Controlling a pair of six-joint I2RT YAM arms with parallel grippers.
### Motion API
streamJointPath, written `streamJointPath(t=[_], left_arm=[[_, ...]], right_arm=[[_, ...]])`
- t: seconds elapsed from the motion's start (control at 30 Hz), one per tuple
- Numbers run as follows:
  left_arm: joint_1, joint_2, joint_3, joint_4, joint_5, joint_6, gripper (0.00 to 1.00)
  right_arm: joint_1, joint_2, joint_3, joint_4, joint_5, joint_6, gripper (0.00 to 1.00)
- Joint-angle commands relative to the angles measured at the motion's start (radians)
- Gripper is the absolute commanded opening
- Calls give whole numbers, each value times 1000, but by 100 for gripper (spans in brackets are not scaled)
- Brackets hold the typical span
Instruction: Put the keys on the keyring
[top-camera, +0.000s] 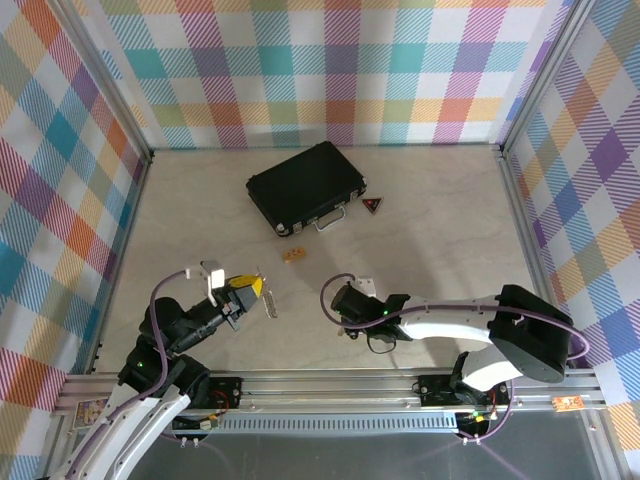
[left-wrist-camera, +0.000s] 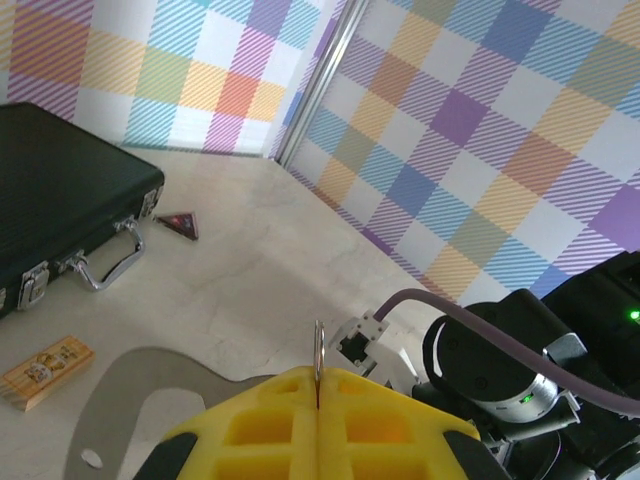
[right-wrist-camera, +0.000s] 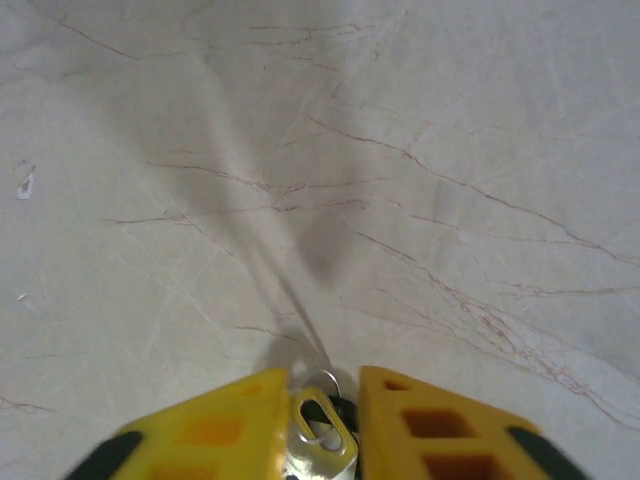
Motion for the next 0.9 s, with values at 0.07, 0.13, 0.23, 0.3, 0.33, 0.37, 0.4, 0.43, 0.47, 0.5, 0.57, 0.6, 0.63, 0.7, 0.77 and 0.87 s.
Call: streamJointPath(t=[0.07, 0.13, 0.23, 0.3, 0.33, 0.37, 0.4, 0.43, 0.47, 0.5, 0.57, 0.6, 0.63, 0.7, 0.77, 0.87], left_arm=[[-9, -18, -6, 31, -16, 1, 0], [-9, -22, -11, 38, -13, 1, 0], [-9, -25, -14, 47, -13, 1, 0], [-9, -21, -17, 51, -13, 1, 0], [-9, -20, -17, 54, -13, 1, 0], [-9, -18, -19, 55, -11, 1, 0], [-9, -17, -18, 55, -10, 0, 0], [-9, -19, -17, 55, -8, 1, 0], [-9, -22, -16, 53, -7, 1, 0], [-9, -25, -14, 48, -6, 2, 0], [-9, -35, -10, 36, -5, 1, 0], [-9, -41, -9, 34, -4, -1, 0], [-9, -46, -11, 34, -3, -5, 0], [-9, -52, -11, 31, -2, -7, 0], [-9, -52, -12, 35, 3, -9, 0], [-9, -48, -21, 52, 7, -8, 0]], right_arm=[[13, -125, 44, -225, 53, 27, 45], [10, -183, 93, -364, 63, 1, 49], [-35, -222, 196, -550, 0, -96, 50], [-65, -196, 279, -650, -48, -155, 51], [-77, -171, 323, -690, -65, -180, 51], [-88, -132, 369, -732, -87, -209, 51], [-95, -92, 411, -764, -99, -231, 50], [-96, -42, 459, -790, -113, -258, 50], [-96, 7, 498, -807, -128, -282, 50], [-95, 49, 536, -816, -139, -299, 50], [-97, 137, 599, -815, -162, -329, 50], [-100, 170, 623, -812, -174, -341, 50], [-102, 204, 650, -810, -185, -351, 50], [-104, 267, 684, -811, -203, -367, 49], [-109, 318, 708, -817, -220, -381, 48], [-113, 386, 730, -815, -241, -394, 47]])
